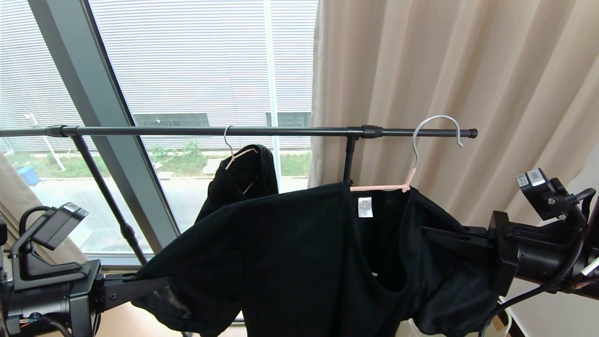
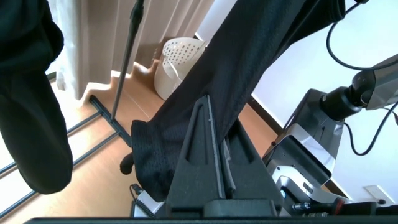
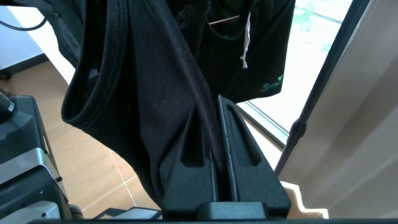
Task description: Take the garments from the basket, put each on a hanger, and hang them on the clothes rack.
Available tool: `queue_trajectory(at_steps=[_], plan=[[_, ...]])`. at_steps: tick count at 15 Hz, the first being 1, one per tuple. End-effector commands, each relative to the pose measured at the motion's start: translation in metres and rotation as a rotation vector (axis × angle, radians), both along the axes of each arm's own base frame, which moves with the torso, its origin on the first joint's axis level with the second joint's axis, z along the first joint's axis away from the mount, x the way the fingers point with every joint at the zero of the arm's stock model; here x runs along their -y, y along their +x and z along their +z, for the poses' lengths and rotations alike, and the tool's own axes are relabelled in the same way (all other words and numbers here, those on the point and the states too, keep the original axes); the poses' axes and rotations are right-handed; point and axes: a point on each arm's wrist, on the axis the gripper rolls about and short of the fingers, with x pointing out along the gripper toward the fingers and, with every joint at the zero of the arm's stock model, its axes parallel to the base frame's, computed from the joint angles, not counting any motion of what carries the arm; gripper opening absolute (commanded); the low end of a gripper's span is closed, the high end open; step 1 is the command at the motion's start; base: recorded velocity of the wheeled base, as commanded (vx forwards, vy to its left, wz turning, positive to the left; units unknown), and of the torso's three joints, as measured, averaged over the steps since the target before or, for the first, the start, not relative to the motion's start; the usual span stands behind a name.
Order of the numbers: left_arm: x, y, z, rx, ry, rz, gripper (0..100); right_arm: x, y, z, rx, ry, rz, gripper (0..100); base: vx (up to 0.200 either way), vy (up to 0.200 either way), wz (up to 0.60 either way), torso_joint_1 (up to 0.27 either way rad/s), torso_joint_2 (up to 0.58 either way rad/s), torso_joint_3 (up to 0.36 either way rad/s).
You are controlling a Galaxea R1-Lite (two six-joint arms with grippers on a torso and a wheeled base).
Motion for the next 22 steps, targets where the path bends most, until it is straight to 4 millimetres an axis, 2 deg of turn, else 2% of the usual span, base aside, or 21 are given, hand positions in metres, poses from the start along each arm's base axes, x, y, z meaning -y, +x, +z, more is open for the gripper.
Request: queue_trajectory(at_steps=[1, 7, 8, 12, 16, 18, 22], plan=[[0.000, 0.000, -0.001, -0.004, 0.000, 0.000, 0, 0.001, 0.001, 0.001, 0.004, 0.001, -0.007, 0, 0.000, 0.000, 0.00, 0.000, 0.00, 0.000], [0.000, 0.001, -0.002, -0.008, 0.000, -0.001, 0, 0.001, 0.001, 0.001, 0.002, 0.000, -0.007, 0, 0.000, 0.000, 0.00, 0.000, 0.00, 0.000], [0.000, 0.000, -0.002, -0.005, 0.000, -0.002, 100, 0.001, 0.001, 0.001, 0.004, 0.001, -0.007, 0, 0.000, 0.000, 0.00, 0.000, 0.00, 0.000], [0.001, 0.003, 0.008, 0.035, 0.000, -0.011, 100, 0.001, 0.001, 0.000, -0.001, -0.001, -0.006, 0, 0.000, 0.000, 0.00, 0.000, 0.00, 0.000], [0.010, 0.016, 0.044, 0.123, -0.028, -0.046, 100, 0.001, 0.000, -0.003, -0.008, -0.006, -0.004, 0, 0.000, 0.000, 0.00, 0.000, 0.00, 0.000], [0.025, 0.026, 0.070, 0.179, -0.050, -0.118, 100, -0.001, -0.001, -0.006, -0.019, -0.013, 0.007, 0, 0.000, 0.000, 0.00, 0.000, 0.00, 0.000], [0.053, 0.038, 0.098, 0.155, -0.049, -0.233, 100, -0.008, -0.004, -0.012, -0.022, -0.032, 0.048, 0, 0.000, 0.000, 0.00, 0.000, 0.00, 0.000]])
